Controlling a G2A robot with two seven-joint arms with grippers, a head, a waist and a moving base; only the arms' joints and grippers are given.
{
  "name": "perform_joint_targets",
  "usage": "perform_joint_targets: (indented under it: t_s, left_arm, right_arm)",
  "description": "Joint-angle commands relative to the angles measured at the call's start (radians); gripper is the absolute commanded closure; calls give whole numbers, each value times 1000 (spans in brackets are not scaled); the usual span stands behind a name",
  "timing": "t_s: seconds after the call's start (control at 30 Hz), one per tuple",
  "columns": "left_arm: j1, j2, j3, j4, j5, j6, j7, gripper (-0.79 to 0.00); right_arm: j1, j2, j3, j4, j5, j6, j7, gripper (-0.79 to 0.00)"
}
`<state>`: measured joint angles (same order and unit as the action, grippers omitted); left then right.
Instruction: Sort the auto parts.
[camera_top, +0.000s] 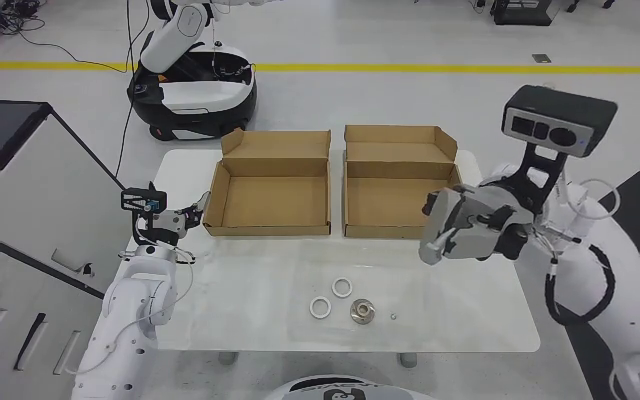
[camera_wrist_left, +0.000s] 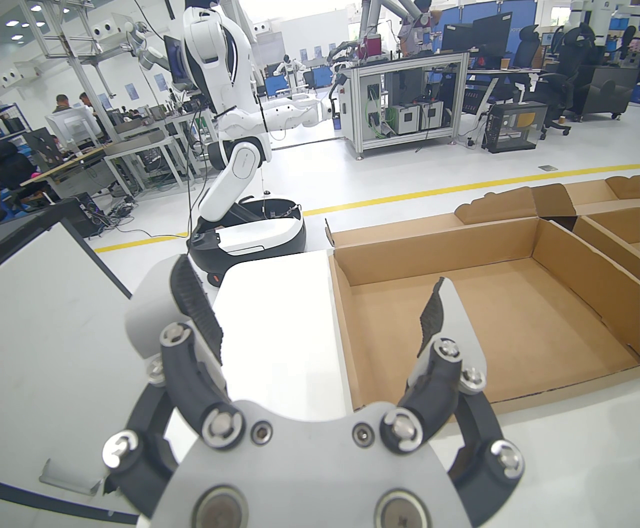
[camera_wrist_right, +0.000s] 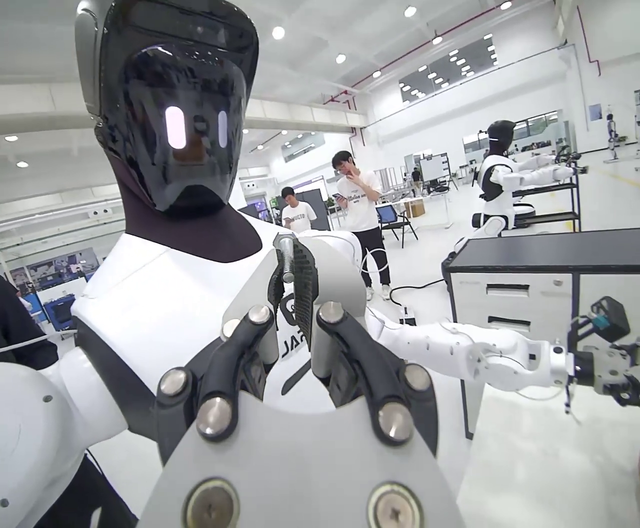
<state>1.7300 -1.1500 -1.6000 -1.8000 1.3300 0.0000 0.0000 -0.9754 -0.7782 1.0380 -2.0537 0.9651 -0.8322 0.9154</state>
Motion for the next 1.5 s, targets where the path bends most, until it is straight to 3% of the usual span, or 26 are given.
perform_joint_targets:
  t_s: [0.0, 0.5, 0.93, 1.47]
  left_arm:
    - [0, 0, 0, 0, 0, 0, 0, -785]
    - [0, 0, 0, 0, 0, 0, 0, -785]
    - [0, 0, 0, 0, 0, 0, 0, -785]
    - [0, 0, 0, 0, 0, 0, 0, -785]
  right_arm:
    - [-7, -4, 3, -6, 16, 3, -6, 0]
    - [-55, -53, -1, -39, 142, -16, -58, 0]
    - [-76, -86, 11, -31, 50, 41, -85, 0]
    - [-77, -87, 11, -32, 51, 40, -86, 0]
